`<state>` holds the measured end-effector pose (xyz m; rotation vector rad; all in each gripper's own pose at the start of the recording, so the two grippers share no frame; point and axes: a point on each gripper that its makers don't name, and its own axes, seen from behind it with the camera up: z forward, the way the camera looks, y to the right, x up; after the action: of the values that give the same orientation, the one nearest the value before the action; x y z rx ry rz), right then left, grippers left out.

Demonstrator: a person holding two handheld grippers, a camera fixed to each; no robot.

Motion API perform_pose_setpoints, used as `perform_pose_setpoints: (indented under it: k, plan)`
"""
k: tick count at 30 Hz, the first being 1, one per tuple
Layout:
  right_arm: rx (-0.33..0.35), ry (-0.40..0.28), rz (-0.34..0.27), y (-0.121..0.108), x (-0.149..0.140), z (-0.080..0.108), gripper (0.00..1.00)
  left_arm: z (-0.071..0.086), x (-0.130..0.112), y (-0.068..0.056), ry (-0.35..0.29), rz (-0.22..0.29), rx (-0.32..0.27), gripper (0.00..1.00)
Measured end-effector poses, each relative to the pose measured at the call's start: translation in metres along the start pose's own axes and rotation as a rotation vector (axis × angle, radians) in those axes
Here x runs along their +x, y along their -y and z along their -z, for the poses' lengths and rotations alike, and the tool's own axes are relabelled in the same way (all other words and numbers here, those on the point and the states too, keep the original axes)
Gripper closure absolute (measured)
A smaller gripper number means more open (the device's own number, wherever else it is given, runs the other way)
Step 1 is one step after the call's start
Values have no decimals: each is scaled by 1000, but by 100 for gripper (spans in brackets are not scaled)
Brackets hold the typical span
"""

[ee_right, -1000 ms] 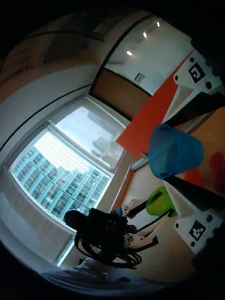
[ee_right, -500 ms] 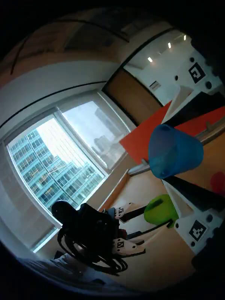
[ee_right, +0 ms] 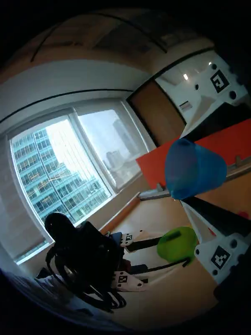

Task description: Pour water

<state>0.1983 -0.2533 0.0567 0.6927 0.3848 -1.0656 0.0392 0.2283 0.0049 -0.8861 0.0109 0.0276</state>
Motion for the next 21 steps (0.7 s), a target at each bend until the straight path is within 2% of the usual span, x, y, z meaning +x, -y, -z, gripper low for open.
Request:
perform_pose_setpoints:
  k: [8,21]
  plan:
    - [-20,19,80,-10,-3,-5,9,0,1,-3,-3,6,-9,14]
    - [-50,21,156,-24,-1,-8,9,-2,2,-6,-1,1,-15,14]
